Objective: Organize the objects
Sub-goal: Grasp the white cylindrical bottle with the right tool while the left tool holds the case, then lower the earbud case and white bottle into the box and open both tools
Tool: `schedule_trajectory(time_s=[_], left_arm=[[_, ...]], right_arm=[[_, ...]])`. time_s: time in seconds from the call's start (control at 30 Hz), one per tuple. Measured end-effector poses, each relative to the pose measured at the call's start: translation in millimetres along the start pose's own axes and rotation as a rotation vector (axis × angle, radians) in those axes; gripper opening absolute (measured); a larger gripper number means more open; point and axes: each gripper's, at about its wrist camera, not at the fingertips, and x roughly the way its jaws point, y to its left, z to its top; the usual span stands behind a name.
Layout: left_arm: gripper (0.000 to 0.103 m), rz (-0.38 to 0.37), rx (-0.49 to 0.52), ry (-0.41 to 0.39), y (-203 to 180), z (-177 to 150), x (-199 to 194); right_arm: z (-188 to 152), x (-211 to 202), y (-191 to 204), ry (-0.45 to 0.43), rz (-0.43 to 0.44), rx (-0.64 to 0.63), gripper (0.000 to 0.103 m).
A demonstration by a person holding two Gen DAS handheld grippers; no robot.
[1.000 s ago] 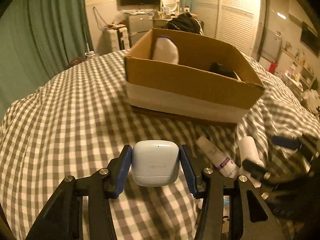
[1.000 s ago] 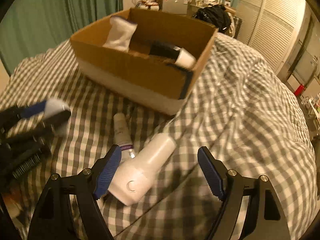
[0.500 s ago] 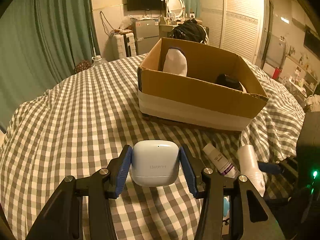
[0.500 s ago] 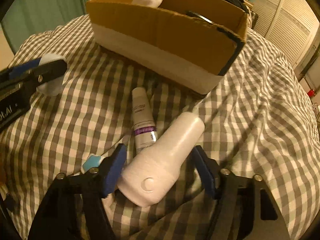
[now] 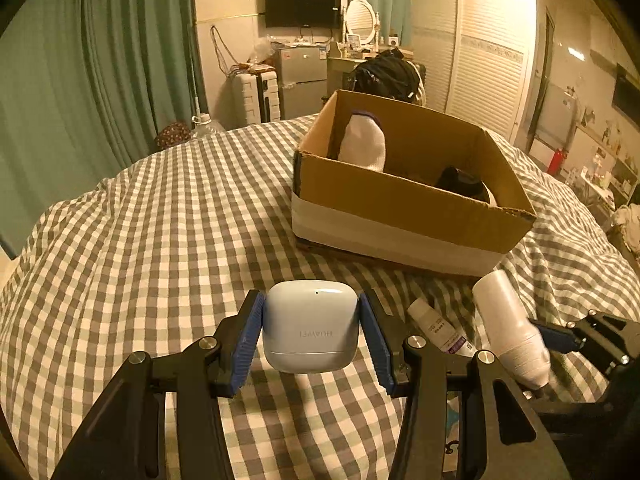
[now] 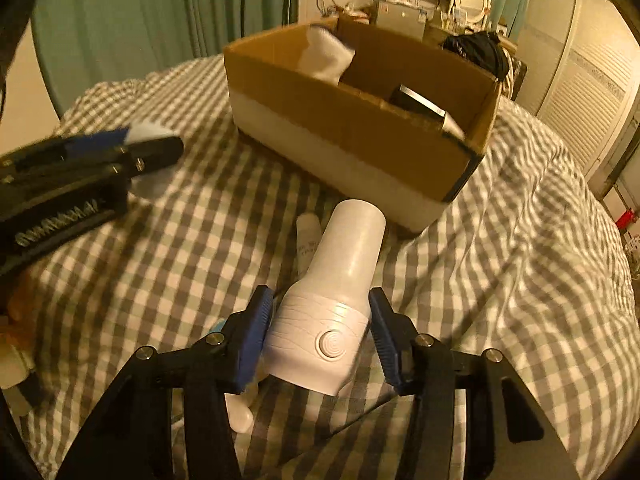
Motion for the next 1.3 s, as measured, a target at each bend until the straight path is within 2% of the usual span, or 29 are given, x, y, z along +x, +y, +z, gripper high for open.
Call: schedule_trajectory(time_s=[0.17,0.3,0.53,0.63,0.77,0.87,1.0,1.17,1.3], left_arm=[[0.050,-0.015,-0.018,-0.027,2.5,11.8,-14.5],[0.050,-0.024,-0.024,-0.065,1.3,31.5,-30.9],[0.050,-0.019,-0.014,-0.162,-2.7,88.5,-52.8],[0.050,0.012,0.005,-0.196,-8.1,117.4,-52.0],[0.050,-0.003,0.027,-0.216,-20.0,150.4,-36.9],[0.050,-0.011,0.054,-0.200,-31.5,163.9,-13.3],[0.050,-0.016,0.082,-0.144,-46.1,167.8,26.3],[0.050,-0.033,0.099,-0.077,-59.1,161.9,72.5],[0.050,-0.050,0.110,-0.051,-64.9,156.1,92.9]], right_arm=[[12.5,-14.8,-7.9,-0.042,0.026,0.008,0.049],[27.5,-39.3,-11.7,-0.113,0.061,0.007,0.049],[79.3,-78.1,-34.0,-0.261,0.070,-0.018,0.049],[105.5,-90.8,-46.6,-0.319,0.069,-0.014,0.049],[136.4,-99.9,-60.4,-0.379,0.058,-0.018,0.049],[156.1,-93.1,-69.0,-0.396,0.053,-0.012,0.049],[178.5,-65.7,-82.8,-0.373,0.052,0.004,0.049],[187.1,-24.4,-96.8,-0.319,0.055,0.021,0.049],[185.4,9.3,-105.3,-0.271,0.055,0.043,0.049]])
